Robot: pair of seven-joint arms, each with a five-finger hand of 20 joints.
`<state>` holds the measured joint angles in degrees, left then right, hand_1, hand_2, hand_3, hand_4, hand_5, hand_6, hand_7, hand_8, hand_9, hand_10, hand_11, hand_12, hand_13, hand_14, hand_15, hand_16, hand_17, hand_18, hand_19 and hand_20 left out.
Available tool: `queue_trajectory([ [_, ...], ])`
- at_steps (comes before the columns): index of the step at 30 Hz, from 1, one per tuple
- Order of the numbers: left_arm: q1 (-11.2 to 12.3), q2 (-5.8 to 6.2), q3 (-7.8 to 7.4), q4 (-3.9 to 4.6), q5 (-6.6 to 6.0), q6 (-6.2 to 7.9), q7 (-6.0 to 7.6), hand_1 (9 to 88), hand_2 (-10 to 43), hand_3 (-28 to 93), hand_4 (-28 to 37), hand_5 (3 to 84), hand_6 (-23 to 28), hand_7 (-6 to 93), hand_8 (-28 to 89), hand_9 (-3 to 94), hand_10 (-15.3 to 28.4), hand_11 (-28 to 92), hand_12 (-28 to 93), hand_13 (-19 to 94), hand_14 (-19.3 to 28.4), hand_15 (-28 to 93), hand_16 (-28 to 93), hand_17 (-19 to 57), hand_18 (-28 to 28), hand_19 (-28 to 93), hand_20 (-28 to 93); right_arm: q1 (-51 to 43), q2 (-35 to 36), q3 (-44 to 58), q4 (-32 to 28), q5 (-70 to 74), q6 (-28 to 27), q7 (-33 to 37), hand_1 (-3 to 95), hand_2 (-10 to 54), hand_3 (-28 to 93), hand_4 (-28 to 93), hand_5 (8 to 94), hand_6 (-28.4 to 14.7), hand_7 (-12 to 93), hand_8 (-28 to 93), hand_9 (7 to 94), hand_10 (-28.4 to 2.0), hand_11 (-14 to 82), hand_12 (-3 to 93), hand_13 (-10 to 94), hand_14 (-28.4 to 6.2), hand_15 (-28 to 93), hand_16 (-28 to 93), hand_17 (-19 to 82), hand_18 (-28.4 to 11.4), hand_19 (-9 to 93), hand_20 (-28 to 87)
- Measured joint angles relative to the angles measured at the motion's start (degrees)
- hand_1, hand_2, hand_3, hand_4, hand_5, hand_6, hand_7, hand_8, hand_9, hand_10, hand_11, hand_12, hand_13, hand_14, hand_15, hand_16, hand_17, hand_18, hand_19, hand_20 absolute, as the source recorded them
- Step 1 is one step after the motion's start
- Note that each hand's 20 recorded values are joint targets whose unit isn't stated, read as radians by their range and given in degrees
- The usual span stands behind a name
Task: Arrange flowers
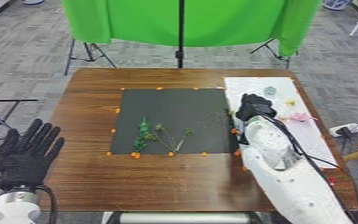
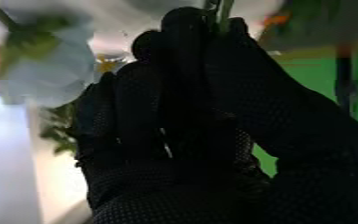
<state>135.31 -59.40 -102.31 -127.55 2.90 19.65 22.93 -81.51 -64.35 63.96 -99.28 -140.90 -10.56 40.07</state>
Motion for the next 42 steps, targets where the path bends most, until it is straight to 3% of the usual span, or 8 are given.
queue_trajectory([
  [6,0.3,-0.07,0.35,0.27,1.46,-1.55,-0.75,25.8,13.7,74,-28.3,43.1,9.0,11.0,-10,37.3,14.3,18,10,30,13.4,22,-3,-6.4,13.4,32,11,-4.0,-1.2,-0.2,-8.8,1.3,1.3,2.2,50.9,-9.5,81,-14,84.1,-4.8,26,27,64.6,-20.9,32.4,48.8,48,-22.9,74,40,25,-28.2,83,50],
  [18,-0.9,0.49,1.24,0.67,1.46,-1.53,-1.18,25.7,13.8,74,-28.3,43.2,9.1,11.2,-10,37.4,14.3,19,10,30,13.3,22,-3,-6.5,13.4,32,11,-6.0,-12.2,-4.0,-8.6,0.7,1.8,6.4,48.4,-9.5,82,-10,84.5,-4.6,28,26,66.1,-20.6,32.5,47.9,50,-22.9,76,38,27,-28.4,85,50],
  [22,-0.9,0.70,1.25,0.67,1.45,-1.50,-1.15,25.7,13.8,74,-28.3,43.2,9.1,11.3,-10,37.4,14.3,19,10,30,13.3,22,-3,-6.5,13.4,32,11,-7.8,-12.4,-5.2,-8.0,-0.1,5.1,6.7,48.7,-9.5,81,-10,83.9,-4.3,29,26,66.5,-20.3,32.3,47.4,51,-22.4,76,37,27,-28.4,86,50],
  [29,-1.0,0.82,1.69,0.67,1.44,-1.45,-1.36,25.6,13.9,74,-28.3,43.4,9.1,11.5,-10,37.4,14.3,19,10,30,13.3,22,-3,-6.5,13.4,32,11,-9.2,-12.3,-5.8,-5.6,-1.8,12.1,6.7,45.9,-9.5,73,-19,79.4,-6.2,30,18,66.5,-21.1,38.9,25.8,52,-21.8,78,30,28,-28.4,87,47],
  [33,-1.1,0.81,1.83,0.67,1.35,-1.26,-1.48,25.5,13.9,74,-28.3,43.5,9.2,11.5,-10,37.6,14.3,19,10,30,13.4,22,-3,-6.6,13.4,32,11,-9.2,-12.2,-5.5,-5.3,-1.9,13.6,6.7,40.5,-9.5,76,-20,78.2,-6.9,25,12,66.9,-21.3,36.6,23.6,52,-22.0,78,30,28,-28.4,87,47],
  [37,-1.1,0.81,1.83,0.67,1.26,-1.03,-1.48,25.5,13.9,74,-28.3,43.5,9.1,11.8,-10,37.8,14.3,19,10,30,13.4,22,-3,-6.6,13.4,32,11,-9.1,-12.1,-5.0,-5.4,-1.7,13.5,6.7,35.9,-9.5,78,-19,76.9,-6.6,22,-7,67.3,-21.7,33.5,22.6,52,-22.3,77,30,27,-28.4,87,47],
  [42,-1.1,0.83,1.83,0.68,1.02,-0.91,-1.47,25.5,14.0,74,-28.3,43.6,9.2,12.0,-10,37.8,14.3,20,10,30,13.4,23,-3,-6.6,13.4,32,11,-9.5,-11.8,-4.4,-6.5,-1.1,12.8,6.7,34.5,-9.2,77,-19,75.6,-7.3,18,-10,67.1,-22.1,31.4,22.0,52,-22.4,76,29,27,-28.4,87,47],
])
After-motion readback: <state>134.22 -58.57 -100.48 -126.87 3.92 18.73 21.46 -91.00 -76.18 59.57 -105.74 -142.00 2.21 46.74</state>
